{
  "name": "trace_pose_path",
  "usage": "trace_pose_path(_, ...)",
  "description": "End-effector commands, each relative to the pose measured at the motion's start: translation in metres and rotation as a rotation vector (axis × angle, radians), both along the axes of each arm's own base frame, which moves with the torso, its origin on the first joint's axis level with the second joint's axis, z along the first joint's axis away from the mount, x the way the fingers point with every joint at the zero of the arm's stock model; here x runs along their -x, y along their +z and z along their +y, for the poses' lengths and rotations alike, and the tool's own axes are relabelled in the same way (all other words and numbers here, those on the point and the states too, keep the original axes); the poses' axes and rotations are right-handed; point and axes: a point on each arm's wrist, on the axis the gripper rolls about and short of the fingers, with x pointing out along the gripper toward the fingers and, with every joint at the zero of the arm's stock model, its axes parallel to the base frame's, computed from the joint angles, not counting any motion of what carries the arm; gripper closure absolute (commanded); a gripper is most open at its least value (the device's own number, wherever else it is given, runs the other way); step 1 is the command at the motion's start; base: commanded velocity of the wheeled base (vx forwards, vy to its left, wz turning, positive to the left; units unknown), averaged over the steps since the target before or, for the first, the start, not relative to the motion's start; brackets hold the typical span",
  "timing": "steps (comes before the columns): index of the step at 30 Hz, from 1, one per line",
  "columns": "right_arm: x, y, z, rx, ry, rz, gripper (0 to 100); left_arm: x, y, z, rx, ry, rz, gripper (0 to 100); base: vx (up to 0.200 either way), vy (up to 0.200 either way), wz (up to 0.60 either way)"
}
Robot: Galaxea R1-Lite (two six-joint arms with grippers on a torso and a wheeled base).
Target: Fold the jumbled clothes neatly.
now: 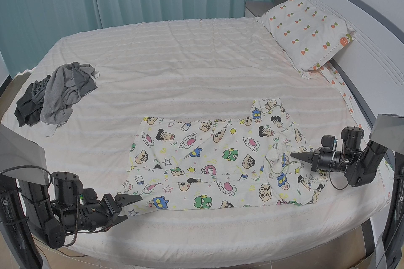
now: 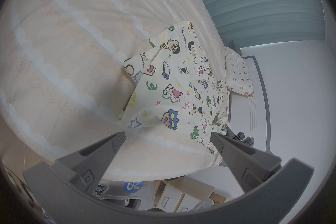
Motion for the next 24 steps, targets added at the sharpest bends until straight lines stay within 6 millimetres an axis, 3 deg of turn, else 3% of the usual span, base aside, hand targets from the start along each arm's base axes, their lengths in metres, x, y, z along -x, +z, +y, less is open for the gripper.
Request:
trace_pose_path(1,-0.002,0.022,0.001,-0.014,-0.013,-0.041,100,0.0,0.0,0.0,0.0,-0.001,0.001,0,0.0,0.0,0.0)
trace_pose_path(15,-0.004,0.037,0.0,-0.033,-0.044,-0.05,100,0.0,0.0,0.0,0.0,-0.001,0.001,0,0.0,0.0,0.0)
trace_pose_path(24,0.023,0.023,0.005,-0.029,-0.028,0.039,100,0.0,0.0,0.0,0.0,-0.001,0.001,0,0.0,0.0,0.0)
